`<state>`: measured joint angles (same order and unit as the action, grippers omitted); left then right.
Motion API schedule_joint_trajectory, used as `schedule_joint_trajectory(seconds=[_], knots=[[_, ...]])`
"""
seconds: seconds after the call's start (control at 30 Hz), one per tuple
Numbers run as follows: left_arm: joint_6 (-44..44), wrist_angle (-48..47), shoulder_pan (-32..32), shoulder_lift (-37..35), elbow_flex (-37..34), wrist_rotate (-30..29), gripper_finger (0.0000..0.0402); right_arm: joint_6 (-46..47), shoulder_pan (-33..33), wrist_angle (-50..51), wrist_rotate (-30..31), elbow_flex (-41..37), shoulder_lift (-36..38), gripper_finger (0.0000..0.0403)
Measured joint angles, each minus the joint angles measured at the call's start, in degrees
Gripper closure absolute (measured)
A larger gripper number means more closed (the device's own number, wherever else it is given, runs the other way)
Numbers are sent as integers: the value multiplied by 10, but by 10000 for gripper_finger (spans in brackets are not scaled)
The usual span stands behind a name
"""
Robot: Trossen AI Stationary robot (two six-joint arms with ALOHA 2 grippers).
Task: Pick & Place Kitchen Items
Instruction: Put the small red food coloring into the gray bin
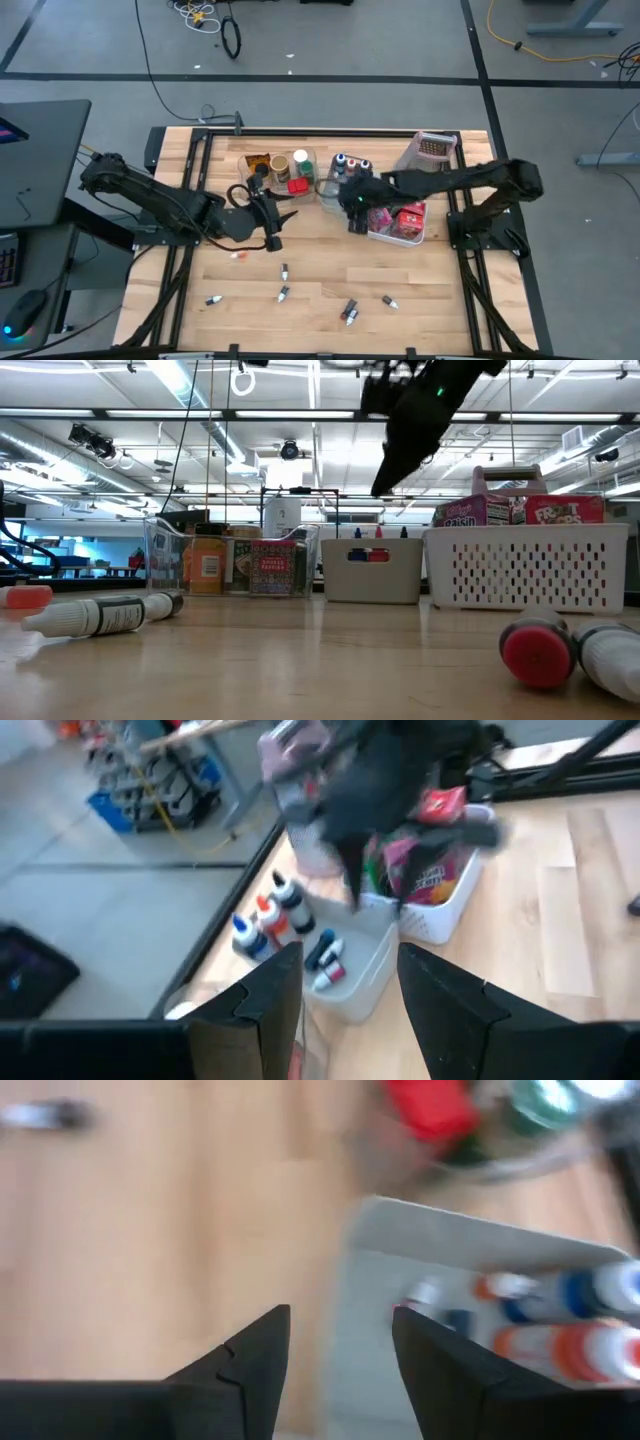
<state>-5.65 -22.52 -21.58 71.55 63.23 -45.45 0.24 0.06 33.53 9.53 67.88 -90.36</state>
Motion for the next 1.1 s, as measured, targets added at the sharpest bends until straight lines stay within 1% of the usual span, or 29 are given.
schedule_joint_trajectory(seconds=[0.13, 0.23, 0.4, 0.47, 0.57, 0.7, 0.83, 0.97, 1.03, 1.1], knots=[[-51, 5, 0, 0, -31, 7, 228, 13, 71, 12, -57, 0, 25, 215], [-76, 5, 0, 0, -43, 12, 228, 34, 133, 11, -81, 0, 30, 221], [-69, 21, 0, 0, -44, 13, 228, 68, 221, 13, -81, 0, 30, 227], [-62, 39, 0, 0, -44, 16, 228, 106, 248, 13, -79, 0, 30, 227], [-58, 54, 0, 0, -44, 17, 228, 184, 276, 20, -72, 0, 30, 225], [-50, 64, 0, 0, -44, 32, 228, 267, 314, 56, -74, -3, 25, 225], [-60, 69, -4, 0, -44, 33, 227, 396, 337, 81, -77, -36, 25, 225], [-60, 70, -4, 0, -44, 31, 227, 466, 350, 86, -77, -71, 15, 225], [-58, 70, -4, 0, -44, 27, 227, 491, 353, 99, -87, -73, 3, 224], [-54, 71, -4, 0, -44, 23, 227, 504, 353, 91, -100, -73, -12, 224]])
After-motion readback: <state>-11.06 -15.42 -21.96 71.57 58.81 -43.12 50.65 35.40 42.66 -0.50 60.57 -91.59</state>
